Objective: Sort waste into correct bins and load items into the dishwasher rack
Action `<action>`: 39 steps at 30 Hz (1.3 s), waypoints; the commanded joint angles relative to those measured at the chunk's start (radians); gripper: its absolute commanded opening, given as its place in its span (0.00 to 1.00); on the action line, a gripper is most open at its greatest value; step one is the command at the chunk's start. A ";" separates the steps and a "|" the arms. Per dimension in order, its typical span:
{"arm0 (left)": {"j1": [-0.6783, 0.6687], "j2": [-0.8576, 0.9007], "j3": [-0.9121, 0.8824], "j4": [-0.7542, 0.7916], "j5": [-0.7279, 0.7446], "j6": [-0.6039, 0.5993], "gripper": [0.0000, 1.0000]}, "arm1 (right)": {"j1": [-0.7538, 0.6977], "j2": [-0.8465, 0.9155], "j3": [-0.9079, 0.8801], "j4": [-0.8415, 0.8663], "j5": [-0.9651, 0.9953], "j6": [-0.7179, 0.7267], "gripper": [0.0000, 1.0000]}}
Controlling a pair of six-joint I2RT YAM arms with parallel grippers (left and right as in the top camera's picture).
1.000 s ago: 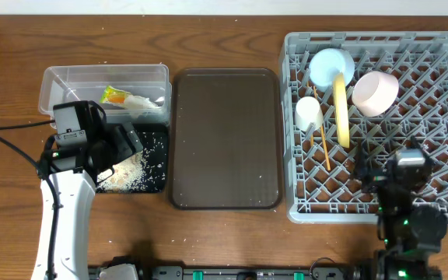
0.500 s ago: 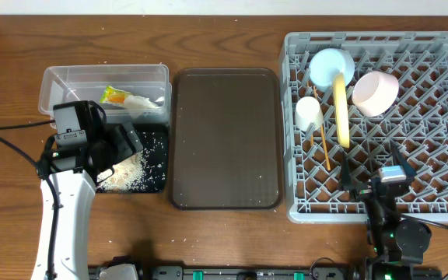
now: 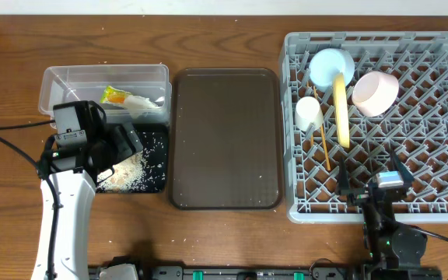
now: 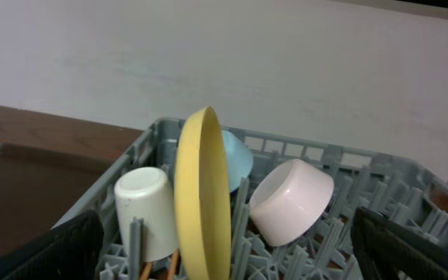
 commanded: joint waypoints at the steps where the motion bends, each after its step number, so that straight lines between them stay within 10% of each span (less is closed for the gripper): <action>1: 0.003 0.002 0.018 0.000 -0.006 -0.002 0.95 | 0.090 -0.008 -0.002 -0.003 0.167 0.011 0.99; 39: 0.003 0.002 0.018 0.000 -0.006 -0.002 0.95 | 0.024 -0.008 -0.002 -0.127 0.177 0.105 0.99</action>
